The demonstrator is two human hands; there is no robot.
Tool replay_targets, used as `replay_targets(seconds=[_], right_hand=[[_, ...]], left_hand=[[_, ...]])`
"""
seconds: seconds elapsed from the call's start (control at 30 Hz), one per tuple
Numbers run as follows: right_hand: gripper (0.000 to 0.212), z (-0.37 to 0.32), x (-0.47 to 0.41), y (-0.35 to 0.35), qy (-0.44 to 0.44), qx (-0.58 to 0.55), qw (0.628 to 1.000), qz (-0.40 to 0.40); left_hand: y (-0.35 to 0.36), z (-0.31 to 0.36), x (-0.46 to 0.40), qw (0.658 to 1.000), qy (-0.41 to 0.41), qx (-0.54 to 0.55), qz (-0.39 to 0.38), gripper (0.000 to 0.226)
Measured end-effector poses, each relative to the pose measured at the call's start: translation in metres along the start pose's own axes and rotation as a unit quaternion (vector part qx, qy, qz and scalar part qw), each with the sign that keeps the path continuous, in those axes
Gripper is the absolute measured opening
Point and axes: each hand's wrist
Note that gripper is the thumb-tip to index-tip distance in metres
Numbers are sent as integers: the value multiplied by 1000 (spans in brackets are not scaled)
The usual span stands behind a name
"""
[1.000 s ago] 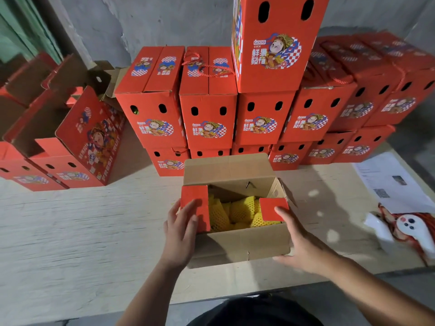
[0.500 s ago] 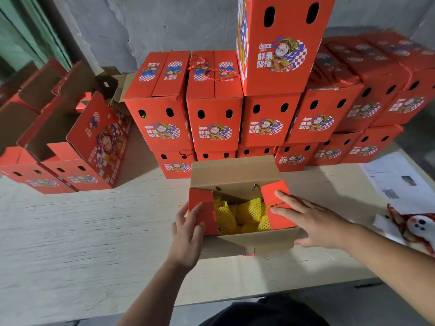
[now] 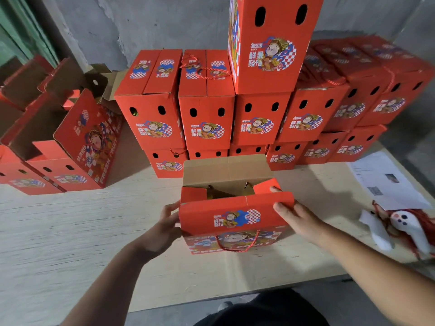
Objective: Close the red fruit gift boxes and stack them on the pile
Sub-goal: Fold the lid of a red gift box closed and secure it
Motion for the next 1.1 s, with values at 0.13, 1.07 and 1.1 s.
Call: replay_targets(seconds=[0.13,1.07,1.1], right_hand=[[90,-5,-3,32,-3,-47,986,158],[18,-42,-64,20,-22,3,969,246],[14,-36,-59,18,-53,38,975,214]], left_hand=[[8,4,10,1000,-23,11,14,62],[62,-1,-11,886,103,-386,234,97],[62,-2,-12,887,116,-377,240,98]])
Point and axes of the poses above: each hand's wrist, its own x-axis away from the middle knuckle, its own y-axis out of the palm, z = x × y, and after that the axes turned 10 degrees about -y, right-handed
